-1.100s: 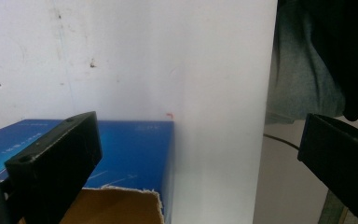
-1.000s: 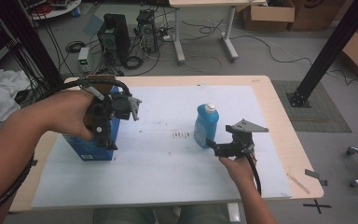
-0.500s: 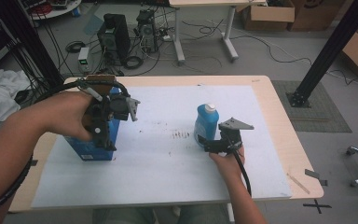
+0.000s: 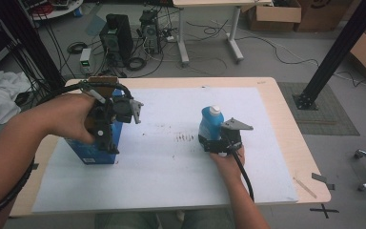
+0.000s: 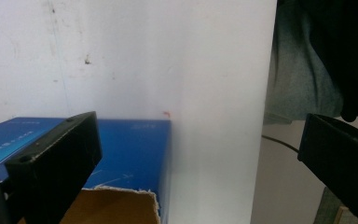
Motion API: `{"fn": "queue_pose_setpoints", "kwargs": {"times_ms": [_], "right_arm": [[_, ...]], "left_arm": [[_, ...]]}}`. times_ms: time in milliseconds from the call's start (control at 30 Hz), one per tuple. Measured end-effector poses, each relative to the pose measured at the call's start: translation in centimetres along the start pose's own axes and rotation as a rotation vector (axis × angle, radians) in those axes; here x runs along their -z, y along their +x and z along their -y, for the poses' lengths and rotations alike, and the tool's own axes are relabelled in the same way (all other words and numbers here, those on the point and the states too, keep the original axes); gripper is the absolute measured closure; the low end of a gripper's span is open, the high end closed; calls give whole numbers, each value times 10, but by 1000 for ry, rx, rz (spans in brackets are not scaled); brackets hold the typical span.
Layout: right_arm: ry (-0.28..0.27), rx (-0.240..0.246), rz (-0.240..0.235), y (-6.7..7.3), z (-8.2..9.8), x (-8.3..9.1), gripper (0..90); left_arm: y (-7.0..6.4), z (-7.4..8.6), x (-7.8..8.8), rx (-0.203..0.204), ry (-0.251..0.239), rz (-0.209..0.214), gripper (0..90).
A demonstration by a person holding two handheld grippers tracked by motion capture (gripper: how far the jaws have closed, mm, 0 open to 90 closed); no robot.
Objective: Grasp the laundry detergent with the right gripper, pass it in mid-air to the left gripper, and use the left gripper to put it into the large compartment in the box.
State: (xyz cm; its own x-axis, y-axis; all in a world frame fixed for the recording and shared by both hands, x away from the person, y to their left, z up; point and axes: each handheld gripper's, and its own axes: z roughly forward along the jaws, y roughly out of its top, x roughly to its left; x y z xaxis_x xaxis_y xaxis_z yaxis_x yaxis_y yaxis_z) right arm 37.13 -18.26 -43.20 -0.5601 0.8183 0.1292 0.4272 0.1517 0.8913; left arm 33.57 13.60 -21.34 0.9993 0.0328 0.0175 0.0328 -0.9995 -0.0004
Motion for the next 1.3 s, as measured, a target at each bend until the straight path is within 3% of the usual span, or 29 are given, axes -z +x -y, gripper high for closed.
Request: {"fn": "queue_pose_setpoints", "kwargs": {"times_ms": [367, 667, 733, 1300], "right_arm": [[-29, -5, 42, 4, 2, -3, 125], [-36, -12, 65, 5, 4, -3, 163], [-54, 5, 78, 8, 5, -1, 190], [-68, 17, 83, 11, 5, -2, 258]], "left_arm": [[1, 1, -2, 5, 1, 7, 1], [2, 2, -3, 9, 5, 9, 1], [2, 2, -4, 12, 0, 10, 1], [3, 2, -6, 17, 4, 14, 1]]}}
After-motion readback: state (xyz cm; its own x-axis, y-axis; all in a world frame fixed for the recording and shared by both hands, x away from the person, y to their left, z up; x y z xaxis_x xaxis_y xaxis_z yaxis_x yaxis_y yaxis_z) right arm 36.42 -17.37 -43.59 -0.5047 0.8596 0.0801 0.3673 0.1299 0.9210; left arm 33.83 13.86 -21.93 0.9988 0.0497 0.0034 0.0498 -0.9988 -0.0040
